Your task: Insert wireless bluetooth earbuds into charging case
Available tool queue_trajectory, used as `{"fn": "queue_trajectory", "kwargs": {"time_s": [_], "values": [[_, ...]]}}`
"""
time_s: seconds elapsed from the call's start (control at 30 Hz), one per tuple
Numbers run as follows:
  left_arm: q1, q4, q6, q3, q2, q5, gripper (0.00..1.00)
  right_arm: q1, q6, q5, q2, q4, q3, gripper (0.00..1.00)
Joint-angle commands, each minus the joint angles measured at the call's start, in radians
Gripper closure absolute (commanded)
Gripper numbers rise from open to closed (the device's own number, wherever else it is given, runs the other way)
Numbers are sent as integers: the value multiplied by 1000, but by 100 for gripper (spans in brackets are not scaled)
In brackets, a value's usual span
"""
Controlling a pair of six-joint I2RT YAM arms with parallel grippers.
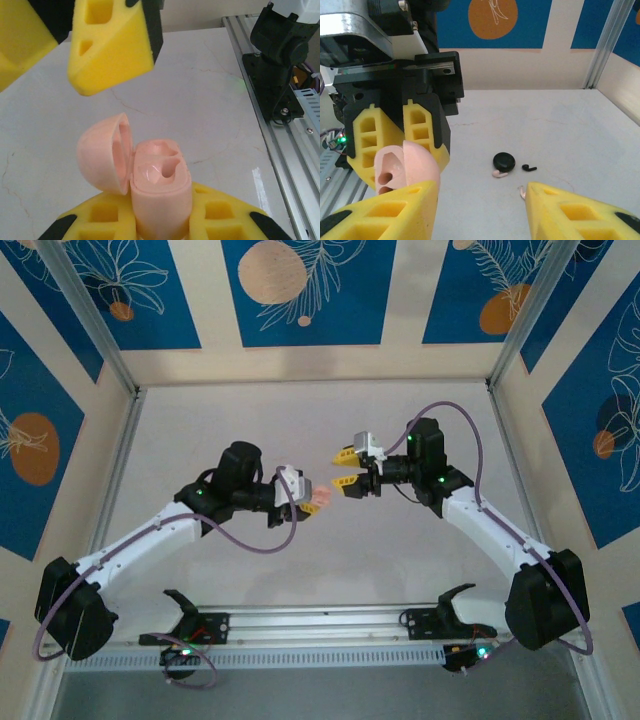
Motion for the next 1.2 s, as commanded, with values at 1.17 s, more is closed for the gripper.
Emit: {"fn": "queue_trajectory", "kwargs": {"time_s": [1.17], "values": [[589, 238, -817, -227, -120, -268, 81, 368, 805, 810, 685, -922, 924, 44]]}}
